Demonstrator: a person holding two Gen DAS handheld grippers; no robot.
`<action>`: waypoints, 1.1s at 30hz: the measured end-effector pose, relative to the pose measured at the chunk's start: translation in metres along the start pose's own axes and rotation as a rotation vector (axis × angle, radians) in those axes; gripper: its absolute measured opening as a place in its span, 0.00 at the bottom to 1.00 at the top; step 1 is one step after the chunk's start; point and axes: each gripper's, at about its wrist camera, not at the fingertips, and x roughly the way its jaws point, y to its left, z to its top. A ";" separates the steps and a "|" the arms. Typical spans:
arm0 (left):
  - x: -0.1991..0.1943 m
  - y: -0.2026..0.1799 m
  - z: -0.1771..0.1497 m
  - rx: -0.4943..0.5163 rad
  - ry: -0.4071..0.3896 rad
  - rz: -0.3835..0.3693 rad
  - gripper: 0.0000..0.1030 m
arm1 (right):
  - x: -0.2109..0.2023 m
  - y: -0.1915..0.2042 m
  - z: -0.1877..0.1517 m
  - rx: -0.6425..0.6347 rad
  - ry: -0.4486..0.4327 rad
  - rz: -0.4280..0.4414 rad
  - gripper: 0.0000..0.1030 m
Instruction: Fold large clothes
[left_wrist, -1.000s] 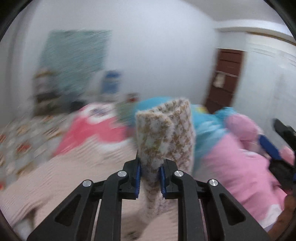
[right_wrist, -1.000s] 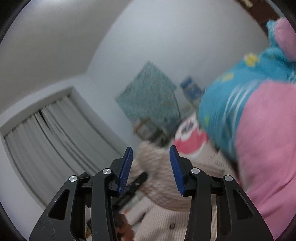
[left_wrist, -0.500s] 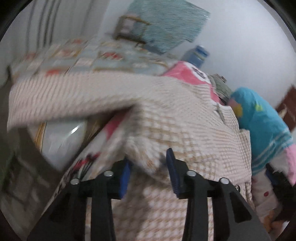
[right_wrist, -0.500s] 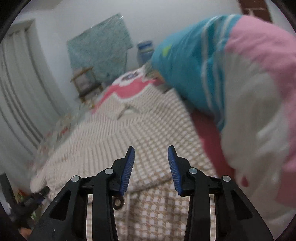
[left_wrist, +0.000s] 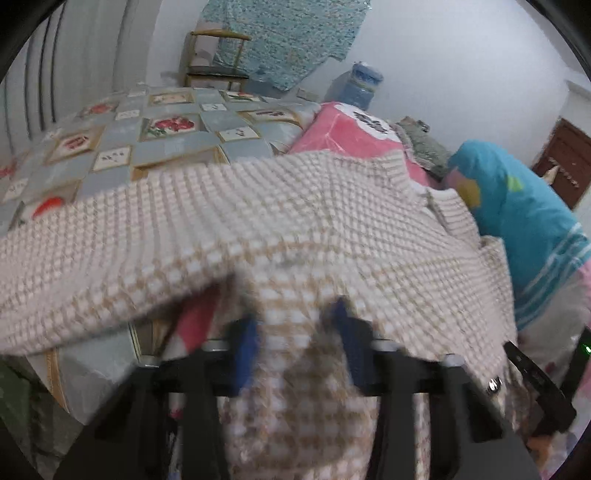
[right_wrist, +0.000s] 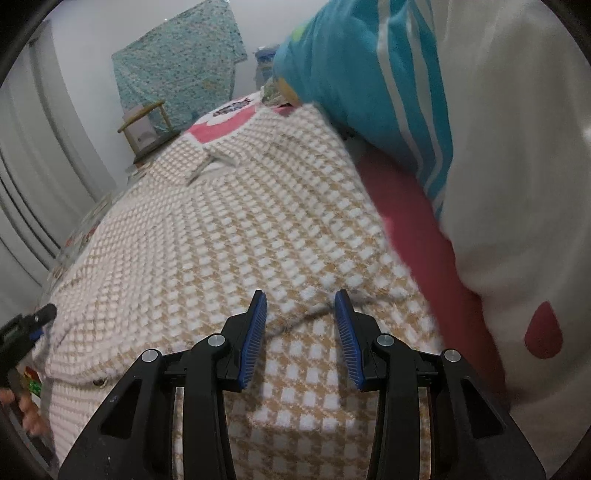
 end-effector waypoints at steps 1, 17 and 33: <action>-0.004 -0.005 0.002 0.016 -0.013 0.009 0.08 | -0.004 0.000 0.002 -0.011 -0.013 0.005 0.36; -0.039 -0.131 0.110 0.490 -0.342 0.017 0.07 | -0.019 0.022 0.043 -0.176 -0.239 -0.100 0.40; -0.018 -0.112 0.127 0.352 -0.428 0.074 0.08 | -0.020 -0.008 0.063 -0.057 -0.368 -0.268 0.22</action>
